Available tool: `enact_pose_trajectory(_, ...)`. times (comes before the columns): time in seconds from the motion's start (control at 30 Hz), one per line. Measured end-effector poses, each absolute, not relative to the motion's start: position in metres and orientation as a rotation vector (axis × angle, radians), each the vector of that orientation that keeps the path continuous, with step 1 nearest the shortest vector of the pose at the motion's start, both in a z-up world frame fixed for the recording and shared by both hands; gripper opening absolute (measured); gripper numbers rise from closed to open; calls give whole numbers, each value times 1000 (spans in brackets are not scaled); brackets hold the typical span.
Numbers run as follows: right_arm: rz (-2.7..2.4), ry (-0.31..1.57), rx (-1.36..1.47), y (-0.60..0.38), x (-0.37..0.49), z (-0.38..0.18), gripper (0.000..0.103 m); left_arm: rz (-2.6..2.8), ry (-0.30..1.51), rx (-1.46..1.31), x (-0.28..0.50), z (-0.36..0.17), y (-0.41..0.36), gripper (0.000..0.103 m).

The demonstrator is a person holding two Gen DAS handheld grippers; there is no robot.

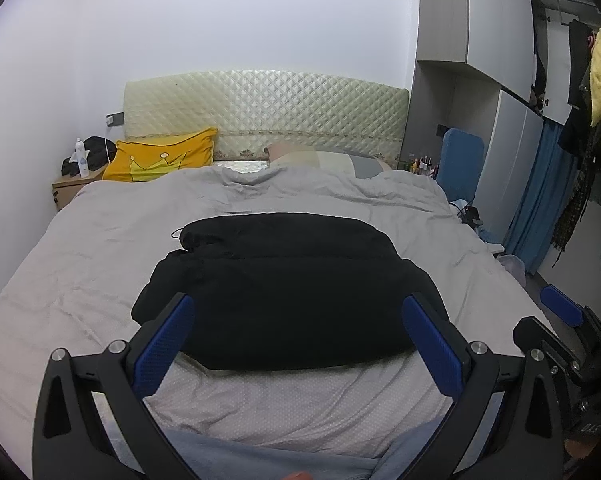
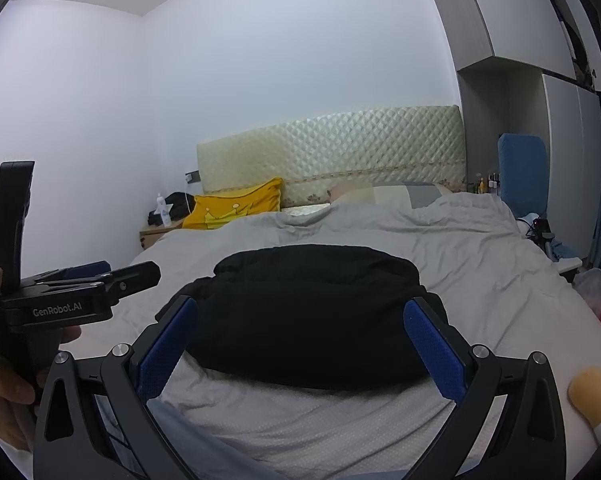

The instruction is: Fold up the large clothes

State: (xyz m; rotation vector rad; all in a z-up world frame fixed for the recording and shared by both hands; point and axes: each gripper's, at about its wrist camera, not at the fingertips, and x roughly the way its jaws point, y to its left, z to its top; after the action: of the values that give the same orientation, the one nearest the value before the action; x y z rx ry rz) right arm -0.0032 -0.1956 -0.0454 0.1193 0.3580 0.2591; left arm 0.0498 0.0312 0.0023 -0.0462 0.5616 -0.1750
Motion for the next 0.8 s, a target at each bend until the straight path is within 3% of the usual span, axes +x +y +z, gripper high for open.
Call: enact_pose_trajectory(0.8,252,351,117,-197,-9,-42,103,-179,566,-57,46,2,34,103)
